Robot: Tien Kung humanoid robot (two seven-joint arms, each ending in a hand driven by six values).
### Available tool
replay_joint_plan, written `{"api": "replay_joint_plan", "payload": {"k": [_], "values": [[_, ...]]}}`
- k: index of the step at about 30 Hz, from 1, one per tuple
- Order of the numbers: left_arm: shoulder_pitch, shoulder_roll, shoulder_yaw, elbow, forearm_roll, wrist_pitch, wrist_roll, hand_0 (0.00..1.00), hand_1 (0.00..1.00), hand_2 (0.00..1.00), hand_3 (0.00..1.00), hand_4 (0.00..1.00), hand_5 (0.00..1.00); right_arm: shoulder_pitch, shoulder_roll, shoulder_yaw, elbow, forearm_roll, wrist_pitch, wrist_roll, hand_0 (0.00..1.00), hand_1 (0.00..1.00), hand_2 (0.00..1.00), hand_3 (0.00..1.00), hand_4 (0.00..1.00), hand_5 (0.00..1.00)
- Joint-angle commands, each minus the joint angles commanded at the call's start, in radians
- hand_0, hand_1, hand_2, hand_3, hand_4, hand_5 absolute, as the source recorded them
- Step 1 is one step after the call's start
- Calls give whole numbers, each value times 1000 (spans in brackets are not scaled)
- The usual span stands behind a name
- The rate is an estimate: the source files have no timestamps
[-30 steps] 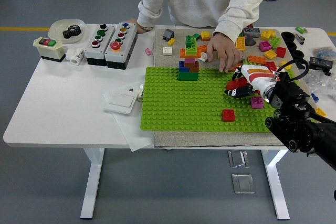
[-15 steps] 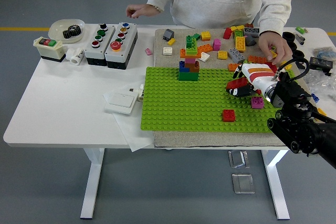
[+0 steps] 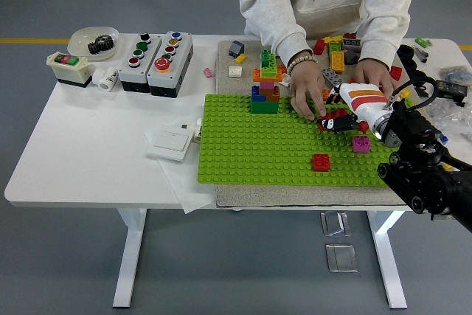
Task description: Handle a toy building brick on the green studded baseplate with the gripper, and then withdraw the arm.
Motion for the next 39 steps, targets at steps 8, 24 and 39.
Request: {"api": "replay_joint_plan", "payload": {"k": [8, 24, 39], "values": [[-1, 0, -1, 0, -3, 1, -1, 779, 725, 690, 570, 595, 610, 1, -2, 1, -3, 1, 1, 2, 671, 629, 654, 599, 850, 430], [-4, 1, 2, 0, -8, 0, -1, 779, 723, 689, 570, 595, 611, 3, -1, 4, -4, -8, -7, 8, 679, 638, 672, 609, 858, 421], [2, 0, -2, 0, 1, -1, 2, 778, 723, 689, 571, 595, 610, -5, 1, 0, -3, -10, -4, 5, 684, 647, 689, 628, 869, 418]]}}
